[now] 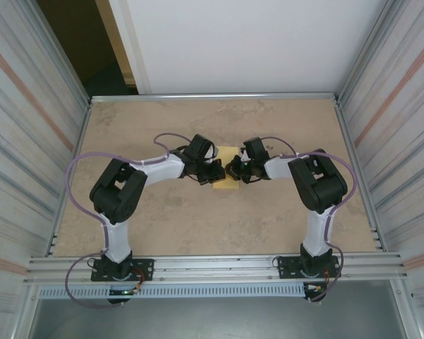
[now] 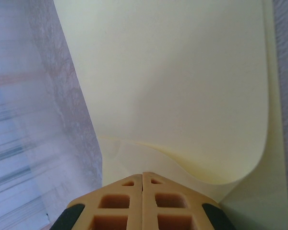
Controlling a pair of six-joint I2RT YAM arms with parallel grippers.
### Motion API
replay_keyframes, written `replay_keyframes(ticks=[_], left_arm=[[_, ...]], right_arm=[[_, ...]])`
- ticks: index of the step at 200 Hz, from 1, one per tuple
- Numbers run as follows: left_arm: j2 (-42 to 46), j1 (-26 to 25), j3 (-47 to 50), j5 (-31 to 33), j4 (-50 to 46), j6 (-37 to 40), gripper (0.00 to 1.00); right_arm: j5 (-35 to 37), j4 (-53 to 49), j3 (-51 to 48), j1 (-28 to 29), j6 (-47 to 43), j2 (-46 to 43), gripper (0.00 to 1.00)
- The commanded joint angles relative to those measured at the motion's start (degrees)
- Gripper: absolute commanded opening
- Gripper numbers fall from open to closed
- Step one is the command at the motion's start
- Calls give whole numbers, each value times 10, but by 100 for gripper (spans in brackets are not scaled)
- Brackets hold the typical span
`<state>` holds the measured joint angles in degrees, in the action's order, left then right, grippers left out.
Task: Fold a paper plane with a square sheet of paper (pick it up from the middle)
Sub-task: Fold the triangle a second time at the center of the table.
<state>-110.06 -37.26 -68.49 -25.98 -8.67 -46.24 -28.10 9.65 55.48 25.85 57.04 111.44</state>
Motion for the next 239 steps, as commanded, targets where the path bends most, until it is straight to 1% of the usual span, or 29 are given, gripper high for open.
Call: replay_keyframes(ticks=[1, 89, 239], left_arm=[[-15, 0, 2, 5, -2, 0, 6], [-31, 5, 8, 40, -7, 16, 6], [-41, 15, 8, 61, -42, 42, 4]], right_arm=[[59, -82, -29, -3, 17, 34, 0], [57, -84, -28, -4, 19, 37, 0], [61, -91, -27, -4, 17, 38, 0]])
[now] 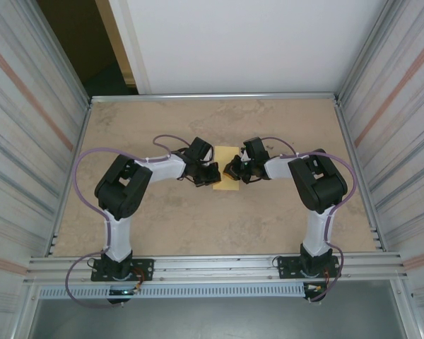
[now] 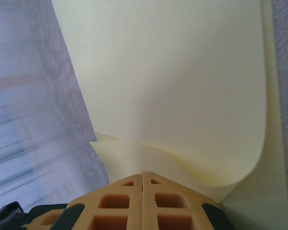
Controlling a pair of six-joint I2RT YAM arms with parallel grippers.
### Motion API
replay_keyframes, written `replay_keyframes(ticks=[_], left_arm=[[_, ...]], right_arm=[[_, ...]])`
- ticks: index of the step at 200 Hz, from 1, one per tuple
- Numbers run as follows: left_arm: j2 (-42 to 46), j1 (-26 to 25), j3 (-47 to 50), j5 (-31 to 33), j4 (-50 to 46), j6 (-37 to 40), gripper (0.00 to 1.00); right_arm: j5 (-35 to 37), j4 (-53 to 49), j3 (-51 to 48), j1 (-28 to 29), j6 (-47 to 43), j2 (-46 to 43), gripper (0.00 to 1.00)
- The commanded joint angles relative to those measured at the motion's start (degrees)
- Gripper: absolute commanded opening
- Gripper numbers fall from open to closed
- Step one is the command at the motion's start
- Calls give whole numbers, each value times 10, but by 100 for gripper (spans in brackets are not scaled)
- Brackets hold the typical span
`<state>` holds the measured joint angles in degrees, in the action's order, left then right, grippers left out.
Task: Fold a paper plane with a square sheet of paper (pick it up from the middle)
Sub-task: Fold the triangle a second time at the center of the table.
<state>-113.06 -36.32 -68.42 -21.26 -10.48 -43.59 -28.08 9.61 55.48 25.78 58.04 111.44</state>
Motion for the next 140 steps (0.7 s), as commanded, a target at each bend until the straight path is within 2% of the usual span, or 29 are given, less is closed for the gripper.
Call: replay_keyframes(ticks=[1, 97, 140], left_arm=[[-10, 5, 7, 14, -23, 15, 4], [-23, 8, 6, 34, -60, 21, 1], [-27, 10, 15, 41, -73, 21, 0]], right_arm=[[61, -90, -27, -4, 7, 38, 0], [55, -94, -17, -5, -1, 31, 0], [-11, -88, 20, -24, -45, -25, 0]])
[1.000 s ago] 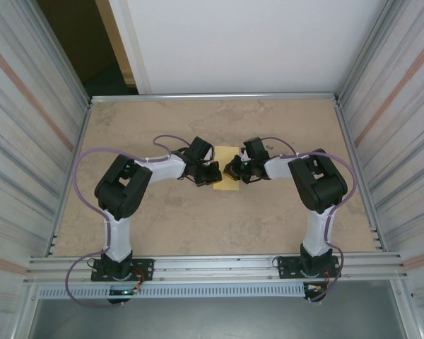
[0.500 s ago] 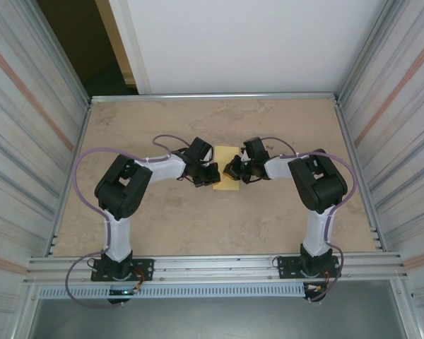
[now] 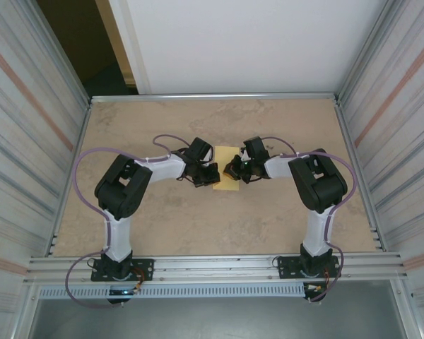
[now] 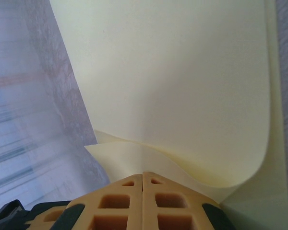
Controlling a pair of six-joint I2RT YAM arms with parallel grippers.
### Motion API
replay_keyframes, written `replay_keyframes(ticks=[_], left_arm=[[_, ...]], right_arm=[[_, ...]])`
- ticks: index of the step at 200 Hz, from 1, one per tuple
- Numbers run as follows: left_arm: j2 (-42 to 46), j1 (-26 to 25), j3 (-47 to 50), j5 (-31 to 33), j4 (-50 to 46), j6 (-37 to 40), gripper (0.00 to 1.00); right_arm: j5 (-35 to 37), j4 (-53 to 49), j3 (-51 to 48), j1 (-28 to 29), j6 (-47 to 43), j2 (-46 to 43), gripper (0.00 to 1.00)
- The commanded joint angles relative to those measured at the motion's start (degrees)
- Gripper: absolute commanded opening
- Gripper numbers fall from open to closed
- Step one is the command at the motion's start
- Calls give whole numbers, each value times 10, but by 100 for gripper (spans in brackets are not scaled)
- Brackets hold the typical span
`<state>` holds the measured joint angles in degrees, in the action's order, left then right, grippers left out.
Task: Fold a paper plane with a square sheet of paper (pick it up from the middle)
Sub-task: Fold the triangle a second time at the center of the table.
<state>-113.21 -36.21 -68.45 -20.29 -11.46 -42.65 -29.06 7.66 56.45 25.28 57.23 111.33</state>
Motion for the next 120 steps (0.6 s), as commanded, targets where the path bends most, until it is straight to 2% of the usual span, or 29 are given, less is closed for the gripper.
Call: replay_keyframes(ticks=[1, 25, 47, 82, 120], left_arm=[[-25, 9, 15, 31, -63, 12, 0], [-27, 9, 17, 26, -61, 12, 0], [-30, 9, 16, 22, -59, 12, 0], [-32, 9, 14, 18, -56, 11, 0], [-29, 9, 14, 16, -56, 13, 0]], right_arm=[[-2, -68, 11, -21, -39, -26, 0], [-23, -96, 34, -20, -89, -64, 1], [-9, -127, 36, -1, -116, -74, 1], [7, -128, 33, 24, -111, -49, 0], [4, -125, 47, 24, -103, -13, 0]])
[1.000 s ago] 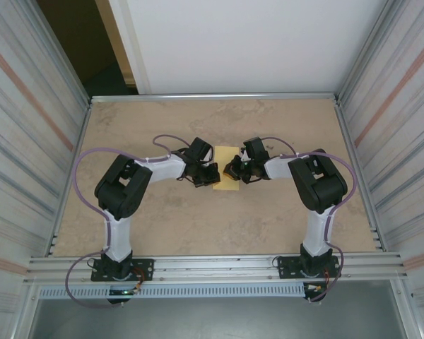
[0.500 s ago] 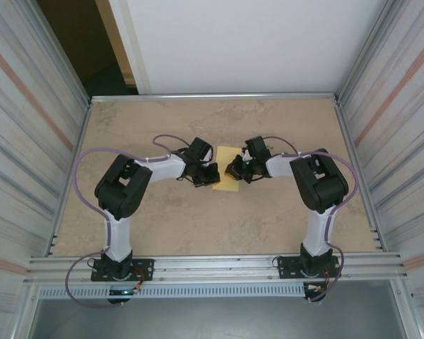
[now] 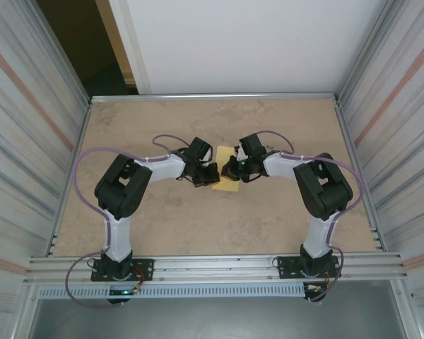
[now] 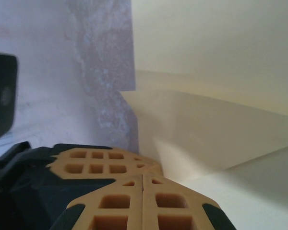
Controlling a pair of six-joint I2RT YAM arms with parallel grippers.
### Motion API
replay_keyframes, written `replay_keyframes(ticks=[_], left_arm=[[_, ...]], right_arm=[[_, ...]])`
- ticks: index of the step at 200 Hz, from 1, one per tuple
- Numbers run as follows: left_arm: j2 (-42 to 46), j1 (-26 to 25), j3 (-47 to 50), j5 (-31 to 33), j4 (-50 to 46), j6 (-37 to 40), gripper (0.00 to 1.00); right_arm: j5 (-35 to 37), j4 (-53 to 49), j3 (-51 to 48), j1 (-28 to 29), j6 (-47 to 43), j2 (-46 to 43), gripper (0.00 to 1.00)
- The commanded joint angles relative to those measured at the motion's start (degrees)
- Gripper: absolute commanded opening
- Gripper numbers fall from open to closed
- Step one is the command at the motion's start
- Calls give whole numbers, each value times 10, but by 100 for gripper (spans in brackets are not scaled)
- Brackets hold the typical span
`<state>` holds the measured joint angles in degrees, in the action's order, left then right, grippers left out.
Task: Fold a paper plane with a square sheet of paper (pick it up from the middle)
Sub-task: Fold the triangle a second time at the center of the table.
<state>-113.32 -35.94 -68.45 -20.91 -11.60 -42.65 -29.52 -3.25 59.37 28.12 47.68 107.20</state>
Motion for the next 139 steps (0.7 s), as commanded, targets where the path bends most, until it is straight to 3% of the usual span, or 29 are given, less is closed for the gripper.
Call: replay_keyframes(ticks=[1, 76, 139], left_arm=[[-28, 6, 14, 22, -55, 13, 0], [-7, 7, -6, 10, -55, 23, 0], [29, 5, 30, -60, 47, -25, 0]], right_arm=[[8, -16, 19, -5, -7, 29, 0], [38, -31, 1, -16, -2, 59, 0], [57, -53, 0, -17, 17, 77, 0]])
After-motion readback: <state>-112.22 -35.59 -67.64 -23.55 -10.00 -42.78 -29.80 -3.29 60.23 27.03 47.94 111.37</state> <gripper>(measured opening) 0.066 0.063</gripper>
